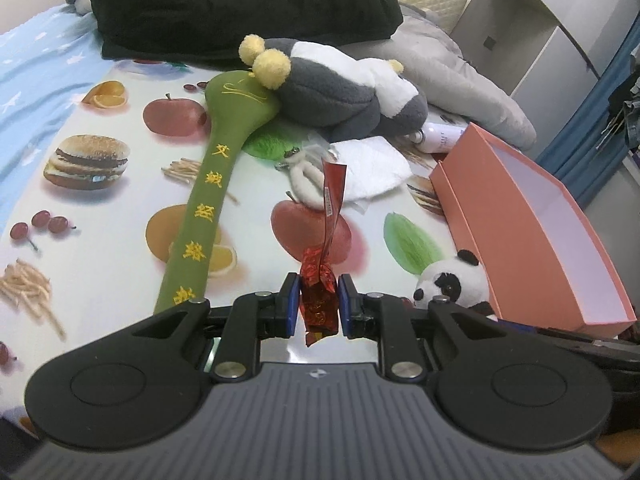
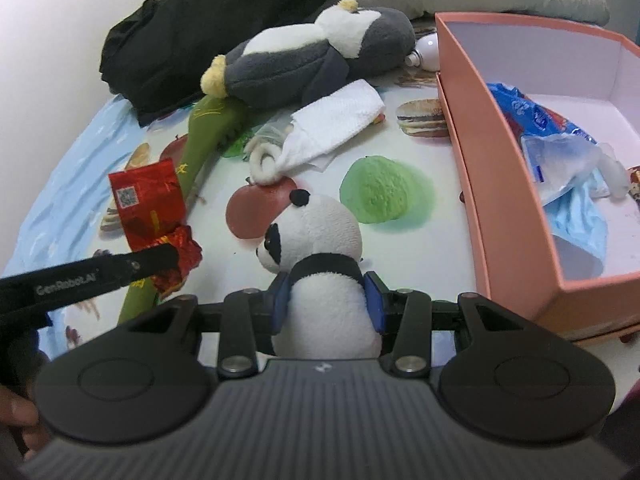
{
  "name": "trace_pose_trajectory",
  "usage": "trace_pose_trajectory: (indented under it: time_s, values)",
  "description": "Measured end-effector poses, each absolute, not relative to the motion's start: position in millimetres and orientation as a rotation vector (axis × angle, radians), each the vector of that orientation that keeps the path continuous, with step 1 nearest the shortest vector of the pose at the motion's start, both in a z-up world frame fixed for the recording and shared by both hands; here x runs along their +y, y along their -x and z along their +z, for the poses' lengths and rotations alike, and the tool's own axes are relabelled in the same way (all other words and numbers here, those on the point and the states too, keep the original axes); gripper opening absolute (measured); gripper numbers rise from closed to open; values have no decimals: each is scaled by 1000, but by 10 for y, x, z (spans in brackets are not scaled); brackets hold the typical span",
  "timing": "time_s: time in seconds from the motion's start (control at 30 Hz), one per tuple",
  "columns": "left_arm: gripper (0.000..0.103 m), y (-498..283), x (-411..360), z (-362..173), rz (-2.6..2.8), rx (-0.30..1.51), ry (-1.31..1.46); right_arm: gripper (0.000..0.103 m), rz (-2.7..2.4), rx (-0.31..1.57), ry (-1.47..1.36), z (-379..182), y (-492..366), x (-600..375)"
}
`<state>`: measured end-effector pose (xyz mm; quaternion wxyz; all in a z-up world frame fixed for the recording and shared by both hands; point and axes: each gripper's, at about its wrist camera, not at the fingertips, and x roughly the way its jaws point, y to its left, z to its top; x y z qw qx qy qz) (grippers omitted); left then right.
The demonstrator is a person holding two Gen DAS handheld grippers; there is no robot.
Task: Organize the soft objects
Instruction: 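Carry the red wrapper and panda plush with both grippers over the pink box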
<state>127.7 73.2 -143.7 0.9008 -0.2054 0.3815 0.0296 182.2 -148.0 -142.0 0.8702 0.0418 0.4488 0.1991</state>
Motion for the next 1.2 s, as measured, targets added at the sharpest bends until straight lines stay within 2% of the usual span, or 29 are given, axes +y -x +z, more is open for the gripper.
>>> trace_pose_trajectory:
  time_s: [0.5, 1.2]
  values:
    - [24, -1338, 316, -849, 29, 721, 375, 43, 443, 833, -91, -837, -1753, -1764]
    - [24, -2045, -619, 209, -166, 616, 284, 44, 343, 632, -92, 108, -2066, -2534]
